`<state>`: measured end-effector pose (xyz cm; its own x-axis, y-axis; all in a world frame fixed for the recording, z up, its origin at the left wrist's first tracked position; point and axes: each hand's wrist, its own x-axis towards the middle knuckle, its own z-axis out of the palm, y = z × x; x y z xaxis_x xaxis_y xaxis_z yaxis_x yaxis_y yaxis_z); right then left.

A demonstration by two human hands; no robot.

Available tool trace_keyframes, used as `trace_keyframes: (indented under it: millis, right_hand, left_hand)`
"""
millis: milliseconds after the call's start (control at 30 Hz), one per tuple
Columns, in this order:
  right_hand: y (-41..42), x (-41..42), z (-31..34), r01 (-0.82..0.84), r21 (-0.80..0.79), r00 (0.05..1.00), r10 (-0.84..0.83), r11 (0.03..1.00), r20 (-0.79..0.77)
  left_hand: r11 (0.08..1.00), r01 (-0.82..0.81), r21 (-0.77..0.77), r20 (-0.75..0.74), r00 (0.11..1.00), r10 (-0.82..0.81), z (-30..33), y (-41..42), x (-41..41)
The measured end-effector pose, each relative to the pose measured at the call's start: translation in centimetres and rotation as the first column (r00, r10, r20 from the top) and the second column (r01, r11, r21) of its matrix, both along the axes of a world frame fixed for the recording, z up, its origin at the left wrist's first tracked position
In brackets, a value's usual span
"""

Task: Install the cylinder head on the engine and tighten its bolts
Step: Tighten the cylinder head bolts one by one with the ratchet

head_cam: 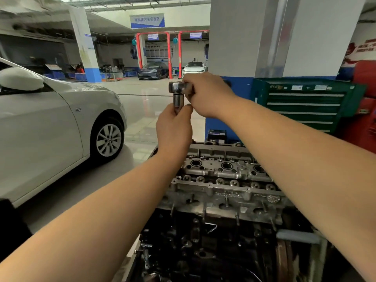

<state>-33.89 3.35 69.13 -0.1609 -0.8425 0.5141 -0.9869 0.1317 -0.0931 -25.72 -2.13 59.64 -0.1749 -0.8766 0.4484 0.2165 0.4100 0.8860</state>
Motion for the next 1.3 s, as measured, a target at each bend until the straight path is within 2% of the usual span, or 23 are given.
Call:
trace_keyframes:
  millis: [33, 100, 167, 267, 400, 500, 567, 633, 700, 767, 867, 967, 1033, 1100, 1133, 1200, 1267, 1300]
  right_hand:
    - [0.4, 0.3, 0.5, 0.116, 0.047, 0.985, -0.109, 0.992, -0.137]
    - [2.0, 1.7, 1.2, 0.315, 0.045, 0.879, -0.273, 0.948, -0.391]
    - [3.8, 3.2, 1.2, 0.336, -0.037, 0.796, -0.305, 0.941, -0.522]
    - [4.4, 4.0, 1.2, 0.226, -0.097, 0.819, -0.243, 0.969, -0.52]
    - [1.4, 1.4, 2.2, 0.058, 0.061, 0.922, -0.03, 0.996, -0.387]
    - [0.2, 0.5, 1.5, -0.035, 0.096, 0.985, 0.051, 0.995, -0.163]
    - [-0.3, 0.3, 1.1, 0.03, 0.081, 0.995, -0.022, 0.996, -0.094]
    - [-0.1, 0.4, 1.0, 0.216, 0.054, 0.955, -0.199, 0.975, -0.22]
    - [1.4, 1.2, 1.0, 0.367, -0.033, 0.855, -0.35, 0.93, -0.383]
    - [2.9, 2.0, 0.7, 0.378, -0.121, 0.801, -0.39, 0.918, -0.455]
    - [3.2, 2.5, 0.6, 0.319, -0.149, 0.815, -0.351, 0.936, -0.461]
    - [1.4, 1.0, 1.1, 0.223, -0.048, 0.896, -0.224, 0.974, -0.384]
    - [0.6, 0.2, 1.1, 0.068, 0.033, 0.97, -0.058, 0.997, -0.237]
    - [0.1, 0.6, 0.9, -0.097, 0.044, 0.992, 0.101, 0.994, -0.076]
    - [-0.1, 0.9, 0.9, -0.112, 0.043, 0.991, 0.114, 0.993, -0.063]
    - [-0.4, 1.5, 1.3, 0.027, 0.058, 0.982, -0.016, 0.998, -0.189]
    - [0.9, 2.9, 1.9, 0.29, 0.038, 0.867, -0.246, 0.956, -0.434]
    - [1.8, 3.5, 2.1, 0.351, -0.014, 0.809, -0.31, 0.936, -0.499]
  left_hand:
    - [1.0, -0.012, -0.003, -0.004, 1.0, 0.012, -0.1, -0.2, -0.1]
    - [0.995, -0.067, -0.078, 0.04, 0.997, 0.071, -0.6, -0.3, 0.0]
    - [0.989, -0.083, -0.12, 0.064, 0.994, 0.092, -1.0, -0.4, 0.1]
    - [0.993, -0.072, -0.091, 0.121, 0.989, 0.083, -0.4, -1.0, 0.5]
    - [0.998, 0.049, 0.048, 0.047, 0.998, -0.051, -0.3, -1.4, 1.0]
    - [0.996, 0.06, -0.059, 0.102, 0.993, -0.054, -0.4, -0.8, 0.6]
    - [0.996, 0.023, -0.091, 0.128, 0.992, -0.011, -0.2, -1.0, 0.3]
    - [0.99, -0.054, -0.13, 0.137, 0.988, 0.072, -0.4, -1.5, 0.3]
    - [0.979, -0.1, -0.178, 0.111, 0.986, 0.121, -0.9, -2.1, 0.5]
    - [0.971, -0.102, -0.214, 0.098, 0.987, 0.125, -1.1, -2.3, 0.5]
    - [0.967, -0.138, -0.214, 0.128, 0.977, 0.168, -0.9, -2.0, 0.3]
    - [0.977, -0.137, -0.166, 0.111, 0.981, 0.157, -1.2, -1.4, 0.7]
    - [0.977, -0.113, -0.182, 0.085, 0.988, 0.13, -1.4, -0.8, 1.0]
    - [0.982, -0.089, -0.165, 0.049, 0.994, 0.098, -1.8, -0.5, 0.8]
    - [0.986, -0.087, -0.14, 0.028, 0.995, 0.092, -1.9, -0.4, 0.7]
    - [0.987, -0.116, -0.11, 0.013, 0.993, 0.118, -1.9, -0.8, 0.7]
    - [0.983, -0.134, -0.128, 0.038, 0.989, 0.14, -1.9, -1.6, 0.7]
    - [0.981, -0.131, -0.145, 0.047, 0.989, 0.139, -1.8, -1.9, 0.7]
